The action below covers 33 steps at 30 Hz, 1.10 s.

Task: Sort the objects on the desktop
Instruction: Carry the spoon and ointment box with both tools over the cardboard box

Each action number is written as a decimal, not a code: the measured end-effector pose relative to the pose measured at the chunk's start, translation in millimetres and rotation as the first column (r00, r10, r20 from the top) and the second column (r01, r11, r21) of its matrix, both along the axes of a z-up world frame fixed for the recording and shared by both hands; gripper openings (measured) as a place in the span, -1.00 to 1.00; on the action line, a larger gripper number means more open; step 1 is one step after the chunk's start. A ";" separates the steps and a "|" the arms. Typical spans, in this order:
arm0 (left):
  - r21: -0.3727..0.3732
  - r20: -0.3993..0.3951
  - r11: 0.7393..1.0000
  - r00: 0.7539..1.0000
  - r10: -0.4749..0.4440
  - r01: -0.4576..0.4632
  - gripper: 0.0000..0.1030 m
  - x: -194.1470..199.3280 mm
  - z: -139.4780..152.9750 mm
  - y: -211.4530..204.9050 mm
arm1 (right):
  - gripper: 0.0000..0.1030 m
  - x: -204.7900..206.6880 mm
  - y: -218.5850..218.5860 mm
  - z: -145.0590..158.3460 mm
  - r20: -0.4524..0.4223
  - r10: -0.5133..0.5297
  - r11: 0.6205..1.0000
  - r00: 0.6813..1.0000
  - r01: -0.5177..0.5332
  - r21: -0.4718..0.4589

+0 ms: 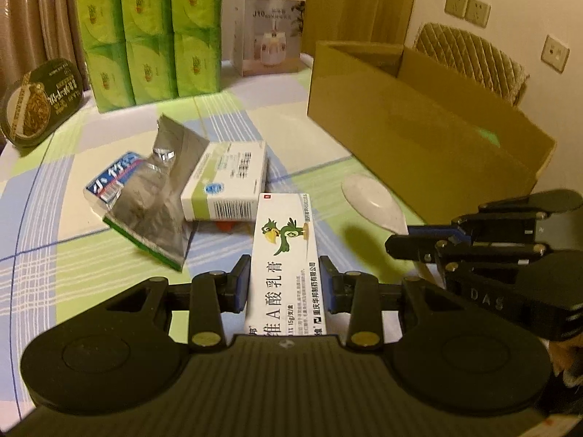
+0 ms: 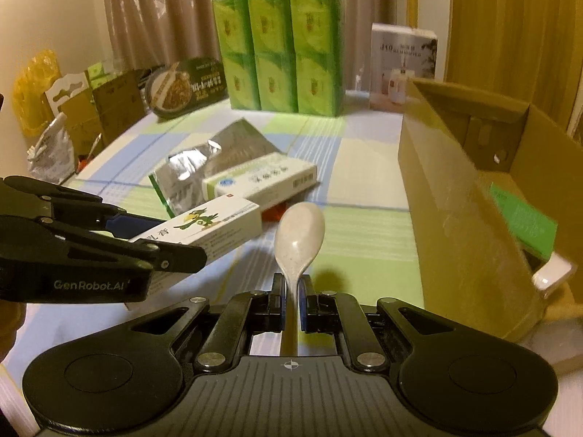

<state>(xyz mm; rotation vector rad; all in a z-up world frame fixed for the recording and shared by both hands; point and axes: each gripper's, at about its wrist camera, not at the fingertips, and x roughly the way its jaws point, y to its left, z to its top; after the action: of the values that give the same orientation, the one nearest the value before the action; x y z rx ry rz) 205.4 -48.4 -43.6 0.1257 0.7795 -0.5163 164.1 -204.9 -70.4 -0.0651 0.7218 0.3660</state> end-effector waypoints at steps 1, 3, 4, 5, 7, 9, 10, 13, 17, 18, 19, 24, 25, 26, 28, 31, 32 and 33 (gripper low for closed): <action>-0.008 0.009 1.000 1.000 0.004 -0.004 -0.37 0.1 4.1 -0.3 | -0.93 -0.4 -0.6 2.8 0.011 0.001 1.000 1.000 -0.001 0.000; -0.022 0.027 1.000 1.000 0.008 -0.008 -0.37 -0.4 12.4 -1.4 | -0.93 -0.8 -2.1 9.2 0.031 0.000 1.000 1.000 0.000 0.000; -0.029 0.034 1.000 0.999 0.009 -0.008 -0.37 -0.7 16.5 -2.3 | -0.93 -0.4 -3.1 12.8 0.038 0.000 1.000 0.999 0.000 0.002; -0.035 0.043 0.999 0.999 0.010 -0.009 -0.37 -1.5 20.9 -3.4 | -0.93 -0.5 -3.8 16.2 0.045 -0.001 1.000 0.999 0.000 0.001; -0.045 0.061 0.999 0.998 0.012 -0.009 -0.37 -2.9 29.7 -6.4 | -0.93 -0.5 -6.0 24.8 0.064 -0.002 1.000 0.998 0.002 0.003; -0.052 0.082 0.999 0.997 0.012 -0.008 -0.37 -4.6 38.8 -10.9 | -0.93 -0.7 -8.5 34.8 0.091 -0.004 1.000 0.996 0.004 0.001; -0.055 0.095 0.998 0.995 0.010 -0.005 -0.37 -5.4 43.7 -13.6 | -0.93 -0.6 -10.4 40.2 0.105 -0.007 1.000 0.994 0.007 0.003; -0.058 0.127 0.998 0.992 0.004 0.004 -0.37 -7.7 54.7 -21.6 | -0.93 0.2 -18.4 54.6 0.142 -0.024 1.000 0.990 0.024 0.006; -0.065 0.146 0.998 0.989 0.003 0.007 -0.37 -9.8 63.5 -30.5 | -0.93 0.4 -35.1 70.2 0.174 -0.056 0.998 0.983 0.053 0.025; -0.067 0.149 0.998 0.989 0.003 0.007 -0.37 -10.4 65.1 -32.4 | -0.93 -0.1 -39.5 73.7 0.179 -0.062 0.998 0.982 0.058 0.029; -0.070 0.152 0.997 0.988 0.003 0.008 -0.37 -11.0 67.0 -35.1 | -0.93 -0.6 -43.1 76.9 0.184 -0.067 0.998 0.981 0.062 0.031; -0.092 0.169 0.995 0.986 -0.016 0.031 -0.37 -14.9 77.4 -54.9 | -0.93 -3.3 -70.0 100.7 0.241 -0.099 0.995 0.965 0.096 0.025; -0.097 0.170 0.995 0.985 -0.021 0.038 -0.37 -15.2 79.4 -60.7 | -0.93 -2.6 -76.6 105.2 0.252 -0.110 0.994 0.961 0.108 0.022; -0.102 0.172 0.994 0.985 -0.027 0.045 -0.37 -15.3 81.2 -66.7 | -0.93 -1.0 -84.1 109.1 0.261 -0.123 0.992 0.957 0.123 0.019; -0.115 0.174 0.992 0.984 -0.040 0.060 -0.37 -15.6 84.6 -79.9 | -0.93 3.6 -102.2 115.1 0.273 -0.161 0.986 0.948 0.163 0.016; -0.132 0.176 0.987 0.982 -0.063 0.087 -0.37 -16.1 88.5 -103.3 | -0.93 14.3 -128.4 115.9 0.263 -0.225 0.974 0.938 0.224 0.032; -0.137 0.176 0.986 0.982 -0.072 0.097 -0.37 -15.8 89.5 -110.9 | -0.93 17.7 -136.6 114.2 0.252 -0.249 0.968 0.935 0.245 0.046; -0.140 0.175 0.984 0.981 -0.081 0.106 -0.37 -15.1 90.3 -118.8 | -0.93 21.1 -146.9 111.9 0.232 -0.278 0.961 0.932 0.268 0.072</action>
<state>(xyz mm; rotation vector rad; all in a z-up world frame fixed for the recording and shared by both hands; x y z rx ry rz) 190.2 -167.3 46.6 0.0669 0.5690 -0.6428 185.2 -351.8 41.5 0.0289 0.4746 0.1017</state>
